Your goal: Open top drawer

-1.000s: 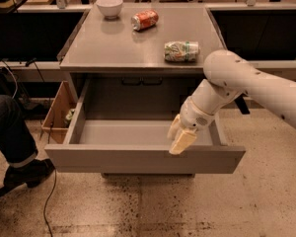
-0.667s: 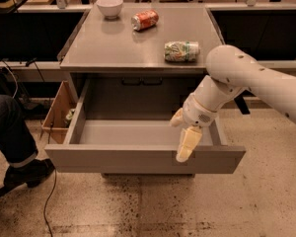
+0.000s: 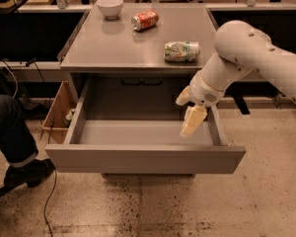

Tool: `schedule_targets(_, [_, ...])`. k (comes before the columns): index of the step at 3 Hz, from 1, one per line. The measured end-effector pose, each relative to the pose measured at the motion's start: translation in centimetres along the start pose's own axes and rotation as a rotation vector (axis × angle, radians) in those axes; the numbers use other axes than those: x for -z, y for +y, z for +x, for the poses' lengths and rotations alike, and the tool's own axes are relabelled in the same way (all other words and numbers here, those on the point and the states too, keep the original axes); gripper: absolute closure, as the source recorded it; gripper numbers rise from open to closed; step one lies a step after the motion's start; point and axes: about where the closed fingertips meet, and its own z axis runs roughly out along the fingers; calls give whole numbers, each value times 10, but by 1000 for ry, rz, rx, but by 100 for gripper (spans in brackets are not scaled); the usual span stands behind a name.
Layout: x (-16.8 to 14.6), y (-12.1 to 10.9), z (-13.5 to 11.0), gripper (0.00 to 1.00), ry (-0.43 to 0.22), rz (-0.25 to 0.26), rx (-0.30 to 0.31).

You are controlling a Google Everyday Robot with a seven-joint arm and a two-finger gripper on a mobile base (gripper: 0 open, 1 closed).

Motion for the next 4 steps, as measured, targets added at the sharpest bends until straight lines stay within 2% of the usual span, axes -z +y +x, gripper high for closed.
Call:
schedule_targets(1, [6, -28, -1, 50, -52, 89, -9])
schedule_targets(2, [-25, -54, 8, 81, -162, 155, -63])
schedule_targets(3, [-54, -63, 16, 100, -210, 163, -102])
schedule_targets(4, [-56, -65, 16, 100, -211, 165, -104])
